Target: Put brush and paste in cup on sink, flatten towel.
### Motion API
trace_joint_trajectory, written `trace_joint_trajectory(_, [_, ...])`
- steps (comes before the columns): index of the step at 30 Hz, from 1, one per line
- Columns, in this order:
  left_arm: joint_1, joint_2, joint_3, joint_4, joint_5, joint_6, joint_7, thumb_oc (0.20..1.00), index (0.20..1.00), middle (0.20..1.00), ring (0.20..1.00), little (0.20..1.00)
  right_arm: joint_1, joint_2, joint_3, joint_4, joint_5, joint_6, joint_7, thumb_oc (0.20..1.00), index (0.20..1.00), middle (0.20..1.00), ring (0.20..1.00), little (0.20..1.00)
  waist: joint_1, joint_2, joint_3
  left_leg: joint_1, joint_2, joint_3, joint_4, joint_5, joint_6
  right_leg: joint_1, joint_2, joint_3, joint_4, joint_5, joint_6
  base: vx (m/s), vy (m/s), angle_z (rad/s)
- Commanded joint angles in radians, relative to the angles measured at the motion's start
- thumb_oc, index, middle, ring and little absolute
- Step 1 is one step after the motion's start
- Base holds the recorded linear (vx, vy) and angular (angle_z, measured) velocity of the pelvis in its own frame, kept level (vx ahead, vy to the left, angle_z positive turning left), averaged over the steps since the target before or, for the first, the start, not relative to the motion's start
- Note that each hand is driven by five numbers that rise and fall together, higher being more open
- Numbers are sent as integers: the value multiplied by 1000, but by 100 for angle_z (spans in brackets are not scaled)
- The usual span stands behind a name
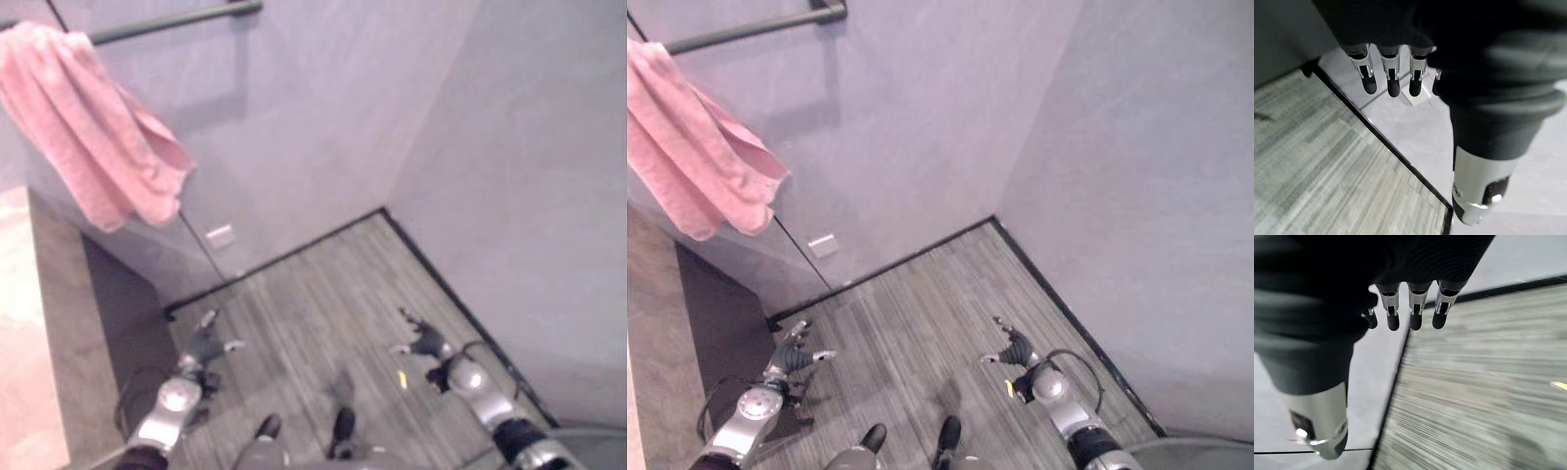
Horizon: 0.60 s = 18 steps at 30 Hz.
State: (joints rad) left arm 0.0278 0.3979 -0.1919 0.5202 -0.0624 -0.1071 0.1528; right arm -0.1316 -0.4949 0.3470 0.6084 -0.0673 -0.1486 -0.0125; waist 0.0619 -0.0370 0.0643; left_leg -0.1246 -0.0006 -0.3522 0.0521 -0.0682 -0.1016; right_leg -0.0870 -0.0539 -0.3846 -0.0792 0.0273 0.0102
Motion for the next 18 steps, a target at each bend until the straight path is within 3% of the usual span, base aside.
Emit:
trace_joint_trajectory(1, [-12,59,38,-48,6,-40,16,1000,1000,1000,1000,1000,3,5,-37,-23,40,-31,-17,1000,1000,1000,1000,1000,44,-40,-7,-3,47,138,-112,92,69,42,-31,-32,58,-79,95,40,-85,51])
trace_joint_trajectory(3, [-8,50,37,-59,17,-33,3,1000,1000,1000,1000,1000,14,-5,-49,-21,36,-25,-24,1000,1000,1000,1000,1000,26,-28,-17,-7,56,344,-130,102,63,73,-25,-74,25,-86,98,83,-135,14])
trace_joint_trajectory(5, [-4,50,41,-64,21,-32,1,1000,1000,1000,1000,1000,18,2,-49,-20,41,-24,-21,1000,1000,1000,1000,1000,38,-27,-19,3,56,365,-135,99,58,91,-17,-79,4,-84,91,63,-81,48])
trace_joint_trajectory(6, [-11,43,33,-60,33,-27,-2,1000,1000,1000,1000,1000,30,1,-52,-32,32,-20,-21,1000,1000,1000,1000,1000,16,-19,-30,1,58,492,-139,111,61,108,-16,-121,-5,-87,93,28,-25,26])
trace_joint_trajectory(10, [-8,40,30,-71,55,-25,-11,1000,1000,1000,1000,1000,46,10,-54,-46,20,-16,-19,1000,1000,1000,1000,1000,8,-15,-37,-14,45,595,-103,103,63,124,-15,-162,-8,-90,85,42,-23,81])
trace_joint_trajectory(14, [-3,44,25,-72,73,-27,-16,1000,1000,1000,1000,1000,38,25,-51,-40,16,-17,-22,1000,1000,1000,1000,1000,15,-17,-41,-38,23,577,-24,56,72,139,-23,-168,-8,-97,81,79,19,15])
trace_joint_trajectory(15, [4,51,22,-76,76,-31,-11,1000,1000,1000,1000,1000,27,34,-46,-33,19,-18,-27,1000,1000,1000,1000,1000,28,-19,-41,-43,4,519,-11,42,76,139,-24,-147,-3,-106,77,115,65,16])
trace_joint_trajectory(16, [12,65,13,-85,85,-36,-11,1000,1000,1000,1000,1000,-26,39,8,17,-31,-25,-23,1000,1000,1000,1000,1000,68,-21,-37,-45,-29,407,-10,23,87,135,-26,-130,25,-117,73,115,66,5])
trace_joint_trajectory(18, [18,70,14,-100,84,-39,-16,1000,1000,1000,1000,1000,-41,36,26,25,-71,-28,-27,1000,1000,1000,1000,1000,74,-19,-41,-31,-33,396,-28,20,91,139,-34,-141,51,-123,80,122,95,-26])
